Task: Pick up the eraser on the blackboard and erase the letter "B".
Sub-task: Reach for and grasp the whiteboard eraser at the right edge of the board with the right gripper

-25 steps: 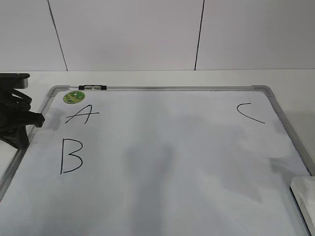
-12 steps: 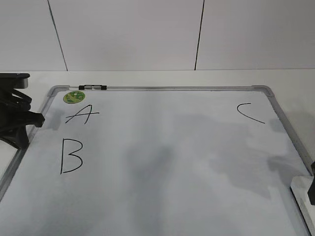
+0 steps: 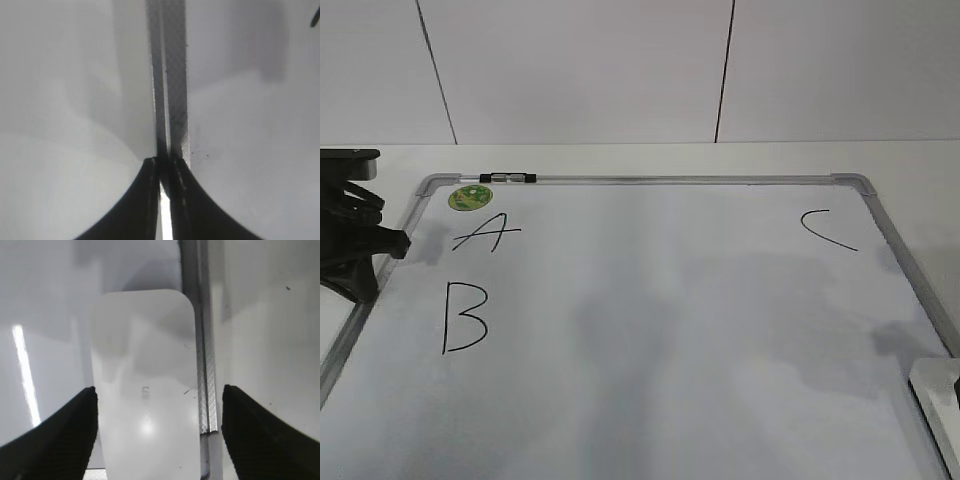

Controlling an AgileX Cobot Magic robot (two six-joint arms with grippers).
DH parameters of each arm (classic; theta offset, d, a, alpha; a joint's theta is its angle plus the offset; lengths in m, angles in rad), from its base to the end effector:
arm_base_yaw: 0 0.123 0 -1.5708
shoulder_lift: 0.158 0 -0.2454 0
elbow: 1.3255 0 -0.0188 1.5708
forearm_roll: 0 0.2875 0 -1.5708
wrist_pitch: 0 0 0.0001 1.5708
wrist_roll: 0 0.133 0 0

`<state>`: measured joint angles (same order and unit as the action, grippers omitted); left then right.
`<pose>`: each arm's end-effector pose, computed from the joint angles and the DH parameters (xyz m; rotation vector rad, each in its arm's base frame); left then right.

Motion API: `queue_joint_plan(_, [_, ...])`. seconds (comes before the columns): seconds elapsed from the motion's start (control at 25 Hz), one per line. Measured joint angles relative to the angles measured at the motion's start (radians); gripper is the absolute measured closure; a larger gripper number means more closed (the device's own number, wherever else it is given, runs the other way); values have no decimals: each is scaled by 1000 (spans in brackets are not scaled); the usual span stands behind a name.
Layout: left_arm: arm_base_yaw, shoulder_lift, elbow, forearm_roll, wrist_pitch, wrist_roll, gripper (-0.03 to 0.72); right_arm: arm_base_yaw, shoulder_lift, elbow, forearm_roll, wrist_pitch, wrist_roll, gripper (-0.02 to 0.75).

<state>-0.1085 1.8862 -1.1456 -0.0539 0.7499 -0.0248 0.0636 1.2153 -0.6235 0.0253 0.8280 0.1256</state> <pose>0.3710 -0.0453 0.0505 0.0704 2.9753 -0.0761 0.2433 0.0180 0.1119 0.1117 2.9035 0.0628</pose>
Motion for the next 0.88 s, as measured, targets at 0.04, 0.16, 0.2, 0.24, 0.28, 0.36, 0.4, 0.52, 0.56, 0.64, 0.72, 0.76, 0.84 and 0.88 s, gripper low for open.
queue_joint_plan(0.04, [0,0,0,0,0,0,672,0,-26,12,2,-12,0,146])
queue_joint_plan(0.16, [0,0,0,0,0,0,672,0,-97,54,1,-47,0,147])
queue_joint_plan(0.2, [0,0,0,0,0,0,672,0,-120,66,1,-55,0,147])
queue_joint_plan(0.24, [0,0,0,0,0,0,672,0,-135,75,1,-57,0,148])
queue_joint_plan(0.28, [0,0,0,0,0,0,672,0,-150,82,1,-59,0,148])
queue_joint_plan(0.36, [0,0,0,0,0,0,672,0,-159,86,1,-62,0,148])
queue_joint_plan(0.4, [0,0,0,0,0,0,672,0,-160,86,1,-62,0,148])
queue_joint_plan(0.52, [0,0,0,0,0,0,672,0,-161,86,1,-55,0,148])
queue_joint_plan(0.56, [0,0,0,0,0,0,672,0,-159,86,1,-52,0,148])
queue_joint_plan(0.64, [0,0,0,0,0,0,672,0,-144,86,1,-50,0,148])
queue_joint_plan(0.72, [0,0,0,0,0,0,672,0,-117,86,3,-49,0,141])
queue_joint_plan(0.76, [0,0,0,0,0,0,672,0,-103,86,9,-49,-6,131])
queue_joint_plan(0.84, [0,0,0,-2,0,0,672,0,-69,86,17,-49,-12,100])
queue_joint_plan(0.88, [0,0,0,-2,0,0,672,0,-49,86,17,-53,-14,94])
